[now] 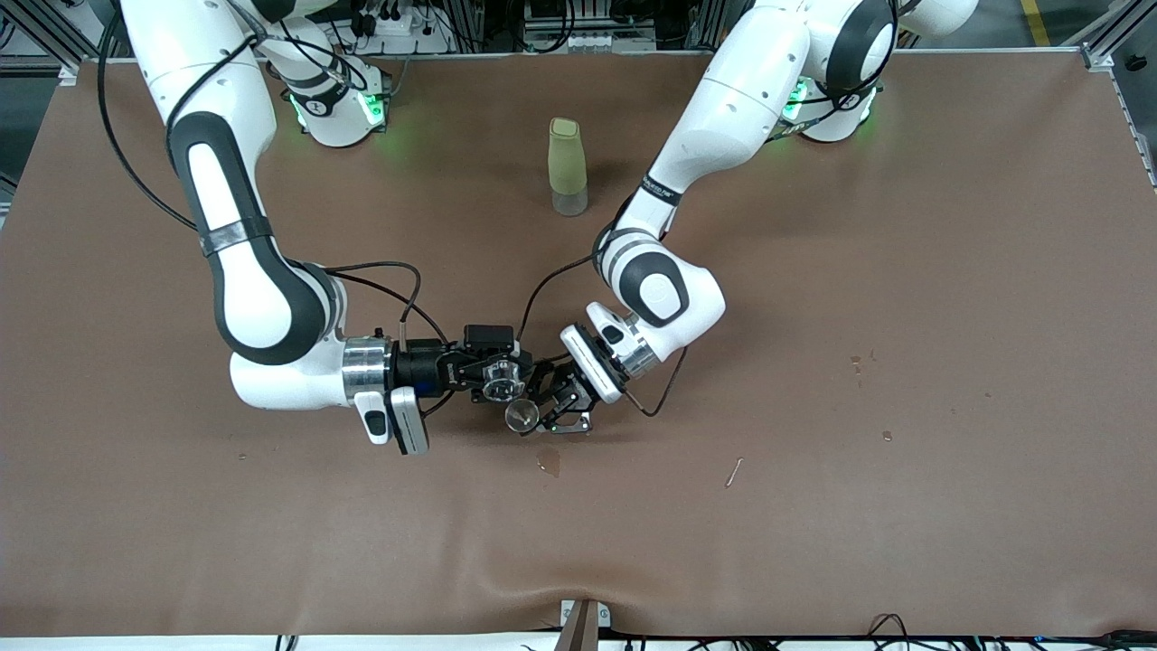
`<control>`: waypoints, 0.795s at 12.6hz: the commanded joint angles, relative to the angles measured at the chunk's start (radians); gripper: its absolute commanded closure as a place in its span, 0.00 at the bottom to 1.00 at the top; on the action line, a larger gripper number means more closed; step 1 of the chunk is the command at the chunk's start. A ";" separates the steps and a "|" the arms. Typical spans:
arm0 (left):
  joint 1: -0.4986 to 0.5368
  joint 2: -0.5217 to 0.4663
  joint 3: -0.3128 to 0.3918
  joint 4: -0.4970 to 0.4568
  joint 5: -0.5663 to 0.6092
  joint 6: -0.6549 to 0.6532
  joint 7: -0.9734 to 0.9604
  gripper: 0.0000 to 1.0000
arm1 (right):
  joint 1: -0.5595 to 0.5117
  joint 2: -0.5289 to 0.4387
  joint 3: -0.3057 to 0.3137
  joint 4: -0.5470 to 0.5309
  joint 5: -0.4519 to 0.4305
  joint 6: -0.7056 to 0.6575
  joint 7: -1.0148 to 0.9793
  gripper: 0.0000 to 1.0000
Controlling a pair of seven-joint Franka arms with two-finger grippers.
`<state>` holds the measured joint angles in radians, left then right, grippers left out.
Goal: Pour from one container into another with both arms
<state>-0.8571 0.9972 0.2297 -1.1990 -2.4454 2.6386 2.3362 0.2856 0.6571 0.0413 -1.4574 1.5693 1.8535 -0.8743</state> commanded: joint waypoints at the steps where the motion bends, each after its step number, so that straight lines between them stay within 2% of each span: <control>1: -0.020 0.020 0.017 0.033 -0.081 0.018 0.057 1.00 | 0.012 -0.019 -0.008 -0.015 0.025 0.000 0.073 1.00; 10: -0.020 0.023 0.016 0.032 -0.101 0.018 0.065 1.00 | 0.020 -0.002 -0.007 -0.017 0.075 0.006 0.170 1.00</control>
<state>-0.8657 1.0015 0.2298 -1.1990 -2.5033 2.6387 2.3765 0.2933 0.6638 0.0416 -1.4635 1.6079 1.8538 -0.7369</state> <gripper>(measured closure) 0.789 0.881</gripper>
